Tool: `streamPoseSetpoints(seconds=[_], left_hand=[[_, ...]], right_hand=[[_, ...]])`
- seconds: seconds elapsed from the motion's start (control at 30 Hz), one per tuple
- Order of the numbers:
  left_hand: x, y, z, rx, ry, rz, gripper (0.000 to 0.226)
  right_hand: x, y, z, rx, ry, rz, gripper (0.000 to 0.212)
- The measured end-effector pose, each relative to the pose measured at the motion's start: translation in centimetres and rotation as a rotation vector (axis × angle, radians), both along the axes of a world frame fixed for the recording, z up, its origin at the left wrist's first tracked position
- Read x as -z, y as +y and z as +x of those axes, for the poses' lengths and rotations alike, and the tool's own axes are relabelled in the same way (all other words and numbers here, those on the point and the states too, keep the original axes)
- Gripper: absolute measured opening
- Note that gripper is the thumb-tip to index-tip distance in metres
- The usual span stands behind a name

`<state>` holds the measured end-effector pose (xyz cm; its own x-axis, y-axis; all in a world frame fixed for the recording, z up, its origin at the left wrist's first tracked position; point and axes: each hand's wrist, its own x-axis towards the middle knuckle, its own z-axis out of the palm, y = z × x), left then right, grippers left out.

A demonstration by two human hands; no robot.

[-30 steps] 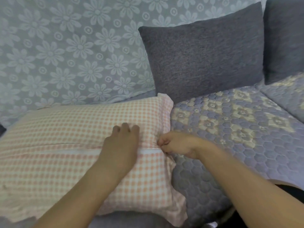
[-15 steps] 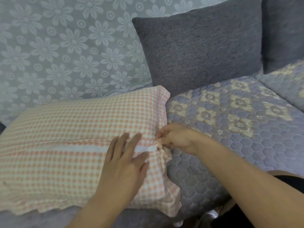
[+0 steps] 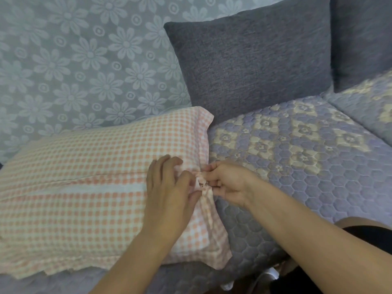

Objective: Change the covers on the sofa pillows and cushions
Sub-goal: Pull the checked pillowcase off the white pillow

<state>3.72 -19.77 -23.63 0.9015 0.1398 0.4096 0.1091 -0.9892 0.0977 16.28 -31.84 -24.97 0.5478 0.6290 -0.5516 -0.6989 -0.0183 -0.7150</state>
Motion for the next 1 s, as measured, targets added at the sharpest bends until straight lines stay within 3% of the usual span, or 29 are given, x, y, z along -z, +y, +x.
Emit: streamPoseSetpoints(seconds=[0.1,0.17,0.47,0.57,0.77,0.9,1.0], left_hand=[[0.3,0.3,-0.1,0.042,-0.136,-0.069,0.029],[0.6,0.0,-0.5,0.066,-0.169,-0.018,0.021],[0.2,-1.4,-0.6,-0.021,-0.114,0.224,0.010],[0.4,-1.9,-0.8,0.021,-0.122,0.247,0.016],[-0.6,-2.4,0.0,-0.181,-0.092,0.033,0.012],[-0.7,-3.2,0.4,-0.340,-0.045,-0.042,0.013],[-0.7,-4.2,0.1,-0.419,-0.061,0.007,0.005]], right_hand=[[-0.2,-0.1,-0.2,0.000,0.033,0.035,0.020],[-0.2,0.2,-0.3,-0.008,0.034,0.015,0.021],[-0.7,0.4,-0.8,0.046,0.053,-0.052,0.022],[-0.9,0.3,-1.0,0.077,0.041,-0.070,0.020],[-0.9,0.0,-2.8,0.082,-0.263,-0.177,0.020],[-0.5,-0.2,-3.3,-0.069,-0.065,-0.121,0.015],[-0.4,-0.4,-3.1,0.047,0.129,0.001,0.016]])
